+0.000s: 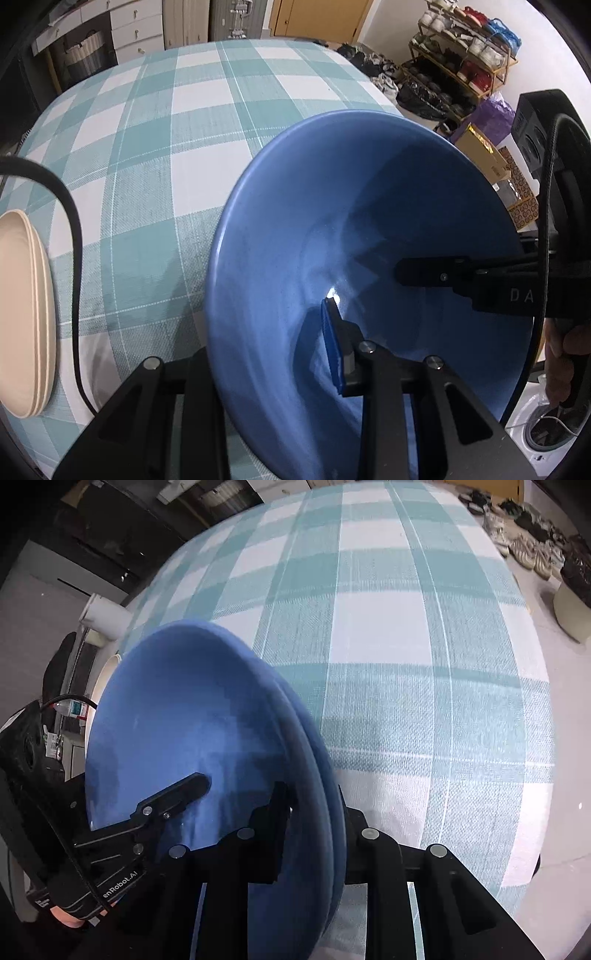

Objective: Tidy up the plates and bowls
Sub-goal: 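Lift the blue bowl stack with both tools and carry it toward the cream plates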

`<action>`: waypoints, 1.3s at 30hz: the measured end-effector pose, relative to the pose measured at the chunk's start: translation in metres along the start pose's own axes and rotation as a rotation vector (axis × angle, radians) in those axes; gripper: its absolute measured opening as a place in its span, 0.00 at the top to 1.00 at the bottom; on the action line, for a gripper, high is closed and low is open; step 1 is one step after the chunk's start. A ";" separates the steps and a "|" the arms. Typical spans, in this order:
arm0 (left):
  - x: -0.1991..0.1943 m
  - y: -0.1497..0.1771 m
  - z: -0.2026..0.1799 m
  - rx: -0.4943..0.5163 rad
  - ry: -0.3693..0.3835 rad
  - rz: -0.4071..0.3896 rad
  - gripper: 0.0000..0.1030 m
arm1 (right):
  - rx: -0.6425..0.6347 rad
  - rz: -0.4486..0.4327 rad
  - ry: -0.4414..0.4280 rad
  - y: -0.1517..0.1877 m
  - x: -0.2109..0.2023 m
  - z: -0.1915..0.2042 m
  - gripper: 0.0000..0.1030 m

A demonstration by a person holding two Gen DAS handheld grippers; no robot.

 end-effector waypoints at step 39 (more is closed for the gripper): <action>-0.015 -0.004 0.023 0.064 0.039 0.192 0.80 | 0.040 0.039 -0.060 -0.024 0.006 0.017 0.80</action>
Point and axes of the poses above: each gripper's, at about its wrist camera, not at the fingertips, and x roughly the way its jaws point, z to its left, y to its underside, the point moved 3 cm from there along x, roughly the way its jaws point, and after that the axes turned 10 degrees about -z, right-handed, at the moved point
